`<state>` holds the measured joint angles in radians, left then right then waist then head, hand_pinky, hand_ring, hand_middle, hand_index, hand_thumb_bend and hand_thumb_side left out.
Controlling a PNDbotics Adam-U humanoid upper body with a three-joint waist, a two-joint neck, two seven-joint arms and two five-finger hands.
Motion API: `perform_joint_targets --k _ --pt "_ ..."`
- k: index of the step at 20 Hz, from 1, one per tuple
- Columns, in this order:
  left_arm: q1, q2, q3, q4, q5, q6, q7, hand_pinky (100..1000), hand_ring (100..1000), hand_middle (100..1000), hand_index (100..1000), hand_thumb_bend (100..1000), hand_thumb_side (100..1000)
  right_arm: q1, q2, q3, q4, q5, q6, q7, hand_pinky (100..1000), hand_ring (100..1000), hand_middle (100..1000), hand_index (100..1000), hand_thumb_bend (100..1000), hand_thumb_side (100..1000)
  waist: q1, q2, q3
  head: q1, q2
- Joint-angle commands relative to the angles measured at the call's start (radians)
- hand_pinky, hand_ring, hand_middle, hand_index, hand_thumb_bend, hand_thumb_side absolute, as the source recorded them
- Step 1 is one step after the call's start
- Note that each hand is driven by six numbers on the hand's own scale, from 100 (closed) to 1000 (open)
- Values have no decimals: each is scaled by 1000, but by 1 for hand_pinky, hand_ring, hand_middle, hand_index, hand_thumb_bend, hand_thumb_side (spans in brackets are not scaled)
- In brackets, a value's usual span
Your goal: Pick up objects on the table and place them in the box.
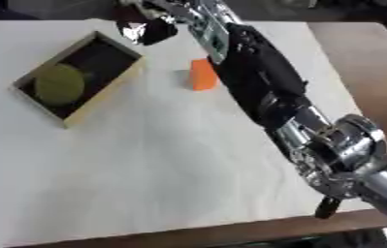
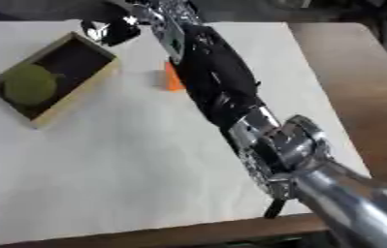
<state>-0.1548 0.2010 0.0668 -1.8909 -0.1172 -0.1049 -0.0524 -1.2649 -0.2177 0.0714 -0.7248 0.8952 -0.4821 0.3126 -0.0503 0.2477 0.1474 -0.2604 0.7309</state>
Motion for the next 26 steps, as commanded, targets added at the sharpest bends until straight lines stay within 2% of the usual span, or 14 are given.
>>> perform_joint_targets --k 1,4,6,8,9,10,11,12,15,20,25,26 --pt "-1 23 11 -8 -9 0 4 515 922 697 803 100 727 -14 -66 16 -43 -75 -15 65 895 958 934 992 100 565 4 -24 -7 8 7" --pt "2 25 14 -7 -11 1 5 515 922 697 803 100 728 -2 -99 30 -54 -92 -15 110 903 965 942 993 100 608 2 -26 -16 14 9" --pt "2 26 15 -8 -13 1 7 515 922 697 803 100 727 11 -119 37 -54 -80 -15 131 905 968 946 993 100 635 1 -26 -20 17 9" --pt "3 27 16 -8 -13 1 8 515 922 697 803 100 728 26 -136 40 -44 -60 -11 144 905 968 944 992 100 701 0 -26 -23 20 8" --pt "3 27 17 -8 -13 1 9 515 922 697 803 100 728 32 -141 39 -38 -51 -10 146 905 968 944 992 100 701 0 -26 -24 20 8" --pt "3 27 17 -8 -14 2 9 515 923 697 803 100 729 40 -148 39 -30 -42 -9 149 904 968 939 990 100 772 0 -26 -25 22 8" --pt "4 27 17 -8 -14 2 9 515 923 697 803 100 729 48 -154 39 -21 -33 -9 151 904 968 939 990 100 772 0 -26 -26 23 8" --pt "4 27 18 -8 -15 2 9 515 923 698 803 100 728 57 -160 40 -12 -26 -9 153 904 967 932 989 100 853 0 -25 -27 25 8" --pt "6 27 21 -8 -16 2 12 515 923 698 803 100 729 90 -182 44 10 -16 -17 157 904 967 931 988 100 902 1 -24 -36 31 9" --pt "5 27 19 -7 -17 2 10 515 923 698 803 100 730 124 -193 60 29 17 -31 161 907 973 941 993 100 948 0 -24 -43 34 11" --pt "7 27 22 -7 -17 2 12 515 923 698 803 100 729 145 -192 59 49 75 -38 134 904 968 944 993 100 905 2 -25 -42 35 11" --pt "6 27 21 -7 -16 2 12 515 923 697 803 100 730 146 -189 58 52 88 -39 126 905 970 946 993 100 919 2 -25 -42 35 11"
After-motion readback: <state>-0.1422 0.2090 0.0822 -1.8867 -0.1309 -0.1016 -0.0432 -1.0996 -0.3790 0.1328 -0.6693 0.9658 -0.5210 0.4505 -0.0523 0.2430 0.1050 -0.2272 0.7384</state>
